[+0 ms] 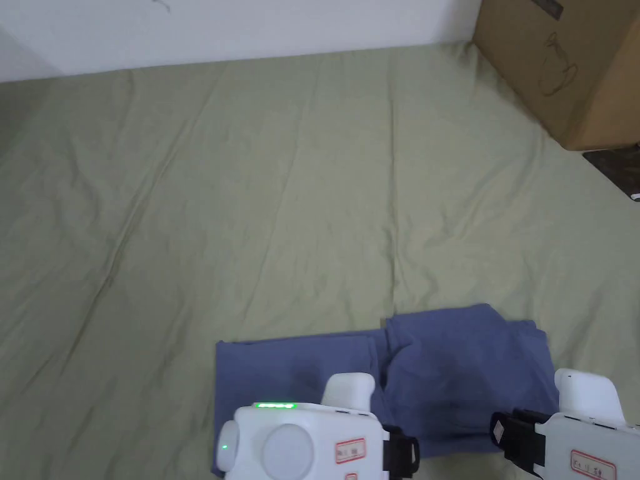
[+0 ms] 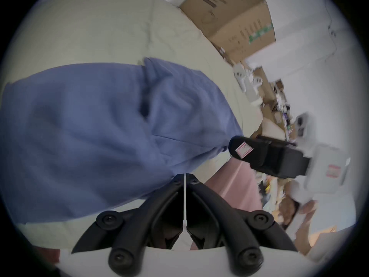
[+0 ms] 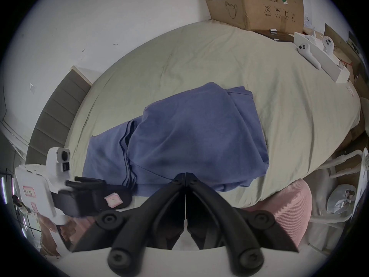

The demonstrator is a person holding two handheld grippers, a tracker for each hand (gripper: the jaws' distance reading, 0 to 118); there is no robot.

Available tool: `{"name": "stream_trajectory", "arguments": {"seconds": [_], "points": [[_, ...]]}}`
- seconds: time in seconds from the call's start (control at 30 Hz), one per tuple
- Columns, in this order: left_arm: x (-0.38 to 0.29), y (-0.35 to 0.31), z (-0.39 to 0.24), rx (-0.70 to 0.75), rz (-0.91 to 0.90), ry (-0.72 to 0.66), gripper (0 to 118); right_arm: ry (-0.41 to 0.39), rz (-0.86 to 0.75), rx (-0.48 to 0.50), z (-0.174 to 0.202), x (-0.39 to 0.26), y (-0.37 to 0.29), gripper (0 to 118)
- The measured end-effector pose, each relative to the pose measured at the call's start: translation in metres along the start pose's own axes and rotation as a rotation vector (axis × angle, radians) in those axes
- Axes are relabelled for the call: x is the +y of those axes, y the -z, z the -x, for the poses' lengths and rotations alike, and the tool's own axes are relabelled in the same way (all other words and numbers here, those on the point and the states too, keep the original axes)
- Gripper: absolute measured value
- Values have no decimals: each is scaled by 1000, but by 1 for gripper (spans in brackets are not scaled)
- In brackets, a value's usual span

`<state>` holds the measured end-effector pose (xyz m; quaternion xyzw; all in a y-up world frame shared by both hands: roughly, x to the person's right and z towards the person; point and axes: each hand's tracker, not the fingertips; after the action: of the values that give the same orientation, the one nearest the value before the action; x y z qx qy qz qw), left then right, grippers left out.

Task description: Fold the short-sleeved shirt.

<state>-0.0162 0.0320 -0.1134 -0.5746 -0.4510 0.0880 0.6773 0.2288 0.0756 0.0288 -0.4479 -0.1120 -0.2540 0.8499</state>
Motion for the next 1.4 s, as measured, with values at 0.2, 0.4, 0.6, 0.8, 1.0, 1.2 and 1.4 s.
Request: {"name": "stream_trajectory", "arguments": {"seconds": [0.2,0.4,0.6,0.8,1.0,1.2,1.4], "points": [[5,-94,75,-86,-209,-228,13,-45,8,18,21,7,8,0],[-16,-154,131,-3,-315,-456,116,-114,48,45,49,3,22,0],[-20,-131,168,-162,-332,-614,112,-161,81,89,74,4,31,0],[0,-103,161,-244,-282,-590,25,-186,89,112,91,9,32,0],[5,-119,171,-194,-245,-553,13,-193,66,148,107,21,24,0],[7,-177,194,6,-271,-411,12,-190,73,166,115,29,30,0],[-10,-274,246,282,-361,-499,12,-185,77,180,111,28,34,0]]}}
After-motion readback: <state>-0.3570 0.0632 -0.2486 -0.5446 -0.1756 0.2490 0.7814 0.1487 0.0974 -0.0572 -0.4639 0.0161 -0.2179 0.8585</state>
